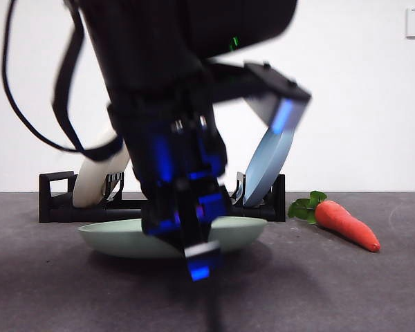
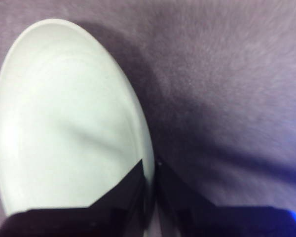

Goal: Take the green plate from the plate rack,put the plate on the table,take the carrot from the table,put the carrot in the plate

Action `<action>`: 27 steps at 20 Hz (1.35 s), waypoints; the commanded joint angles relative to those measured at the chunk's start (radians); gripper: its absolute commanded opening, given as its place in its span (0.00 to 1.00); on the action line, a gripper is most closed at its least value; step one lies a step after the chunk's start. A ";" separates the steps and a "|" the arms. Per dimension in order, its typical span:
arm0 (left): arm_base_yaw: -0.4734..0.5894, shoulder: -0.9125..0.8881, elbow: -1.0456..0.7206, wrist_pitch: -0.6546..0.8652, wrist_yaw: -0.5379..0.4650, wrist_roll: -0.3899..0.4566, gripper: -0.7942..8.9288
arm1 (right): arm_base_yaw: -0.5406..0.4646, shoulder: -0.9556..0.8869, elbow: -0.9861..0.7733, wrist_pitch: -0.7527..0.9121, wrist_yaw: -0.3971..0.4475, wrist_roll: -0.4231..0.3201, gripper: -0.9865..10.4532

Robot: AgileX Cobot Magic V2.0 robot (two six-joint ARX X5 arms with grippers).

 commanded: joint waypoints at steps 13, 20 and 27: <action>-0.014 0.018 0.011 -0.022 0.036 -0.039 0.44 | -0.001 0.014 0.003 0.006 -0.002 0.003 0.61; -0.015 -0.232 0.256 -0.209 0.074 -0.285 0.44 | -0.001 0.134 0.003 0.172 0.003 0.037 0.61; -0.015 -0.498 0.509 -0.346 0.092 -0.382 0.44 | 0.001 0.436 0.003 0.508 0.034 0.080 0.61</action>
